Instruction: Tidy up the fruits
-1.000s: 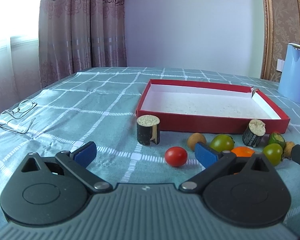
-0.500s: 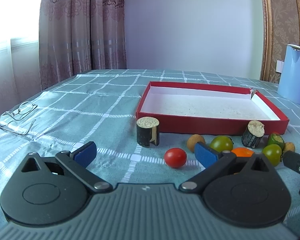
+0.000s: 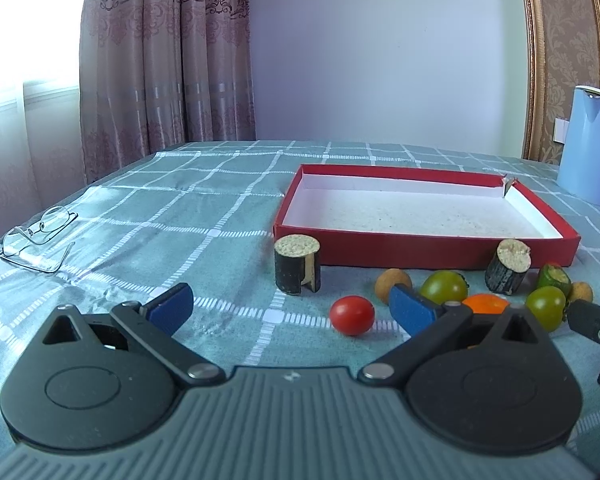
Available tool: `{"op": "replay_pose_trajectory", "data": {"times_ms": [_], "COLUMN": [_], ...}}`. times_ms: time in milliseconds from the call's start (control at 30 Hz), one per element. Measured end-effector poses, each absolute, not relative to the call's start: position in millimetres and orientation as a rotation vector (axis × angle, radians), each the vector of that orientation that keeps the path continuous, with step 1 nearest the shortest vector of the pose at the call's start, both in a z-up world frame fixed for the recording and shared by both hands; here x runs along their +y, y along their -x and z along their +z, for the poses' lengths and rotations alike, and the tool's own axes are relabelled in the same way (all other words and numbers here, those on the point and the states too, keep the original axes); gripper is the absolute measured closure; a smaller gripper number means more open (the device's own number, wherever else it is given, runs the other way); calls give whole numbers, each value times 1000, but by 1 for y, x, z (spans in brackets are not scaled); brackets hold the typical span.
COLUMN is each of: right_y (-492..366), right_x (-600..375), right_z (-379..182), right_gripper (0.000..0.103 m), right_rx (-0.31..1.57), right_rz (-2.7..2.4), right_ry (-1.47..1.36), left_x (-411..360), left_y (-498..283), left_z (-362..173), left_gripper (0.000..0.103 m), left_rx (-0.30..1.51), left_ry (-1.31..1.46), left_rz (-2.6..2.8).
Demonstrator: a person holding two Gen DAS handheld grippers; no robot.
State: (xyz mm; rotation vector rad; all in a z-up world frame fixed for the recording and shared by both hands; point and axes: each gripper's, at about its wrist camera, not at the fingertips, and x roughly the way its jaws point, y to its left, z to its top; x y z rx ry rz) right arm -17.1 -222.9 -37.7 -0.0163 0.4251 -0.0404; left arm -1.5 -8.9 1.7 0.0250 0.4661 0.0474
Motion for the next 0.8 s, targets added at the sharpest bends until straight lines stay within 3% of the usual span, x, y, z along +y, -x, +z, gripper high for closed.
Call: {"op": "replay_pose_trajectory", "data": {"times_ms": [800], "right_y": [17], "right_x": [-226], "right_z": [-38], "right_gripper": [0], "right_rx": [416], "right_rz": [-31], "right_ry": [-17], "left_x": [-10], "left_y": [2], "left_z": [1], "left_gripper": [0], "left_rx": [472], "left_ry": [-45], "left_rz": [51]}}
